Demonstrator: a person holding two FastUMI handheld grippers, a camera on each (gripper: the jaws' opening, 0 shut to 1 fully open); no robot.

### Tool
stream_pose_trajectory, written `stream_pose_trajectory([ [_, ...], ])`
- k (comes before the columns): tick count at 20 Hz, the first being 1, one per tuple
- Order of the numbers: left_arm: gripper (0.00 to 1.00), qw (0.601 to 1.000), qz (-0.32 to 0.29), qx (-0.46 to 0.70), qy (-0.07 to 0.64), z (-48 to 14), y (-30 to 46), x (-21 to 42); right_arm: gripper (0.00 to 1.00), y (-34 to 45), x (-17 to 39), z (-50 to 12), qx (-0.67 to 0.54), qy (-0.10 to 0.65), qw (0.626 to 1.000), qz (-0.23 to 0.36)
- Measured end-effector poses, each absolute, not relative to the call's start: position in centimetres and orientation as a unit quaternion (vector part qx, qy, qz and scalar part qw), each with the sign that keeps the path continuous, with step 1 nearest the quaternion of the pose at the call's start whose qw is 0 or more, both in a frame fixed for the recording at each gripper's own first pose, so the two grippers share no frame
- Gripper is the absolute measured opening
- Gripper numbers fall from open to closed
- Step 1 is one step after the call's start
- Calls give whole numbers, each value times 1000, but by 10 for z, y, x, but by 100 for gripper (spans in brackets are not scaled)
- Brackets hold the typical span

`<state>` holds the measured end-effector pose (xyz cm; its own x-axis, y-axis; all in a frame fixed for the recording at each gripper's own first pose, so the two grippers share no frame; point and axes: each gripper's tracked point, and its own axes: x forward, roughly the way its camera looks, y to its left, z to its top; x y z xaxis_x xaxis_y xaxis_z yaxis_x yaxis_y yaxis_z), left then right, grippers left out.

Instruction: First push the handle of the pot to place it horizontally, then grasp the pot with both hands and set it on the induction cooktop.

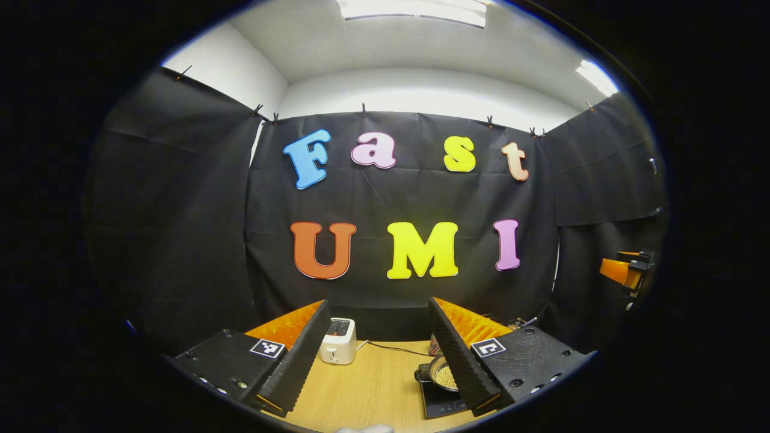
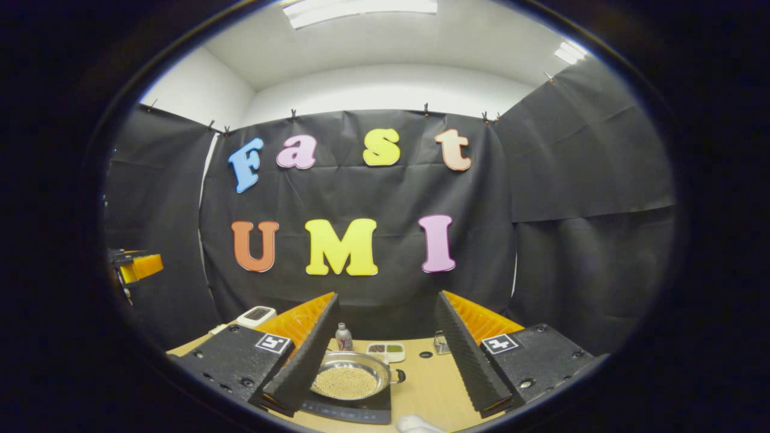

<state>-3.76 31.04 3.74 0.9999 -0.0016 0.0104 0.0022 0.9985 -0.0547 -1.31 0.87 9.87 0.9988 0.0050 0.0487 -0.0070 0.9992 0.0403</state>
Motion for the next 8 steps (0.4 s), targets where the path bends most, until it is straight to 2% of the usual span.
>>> stream_pose_trajectory([
  [8,97,1000,-1,-25,-4,35,312,-37,99,17,-6,101,17,-29,999,8],
])
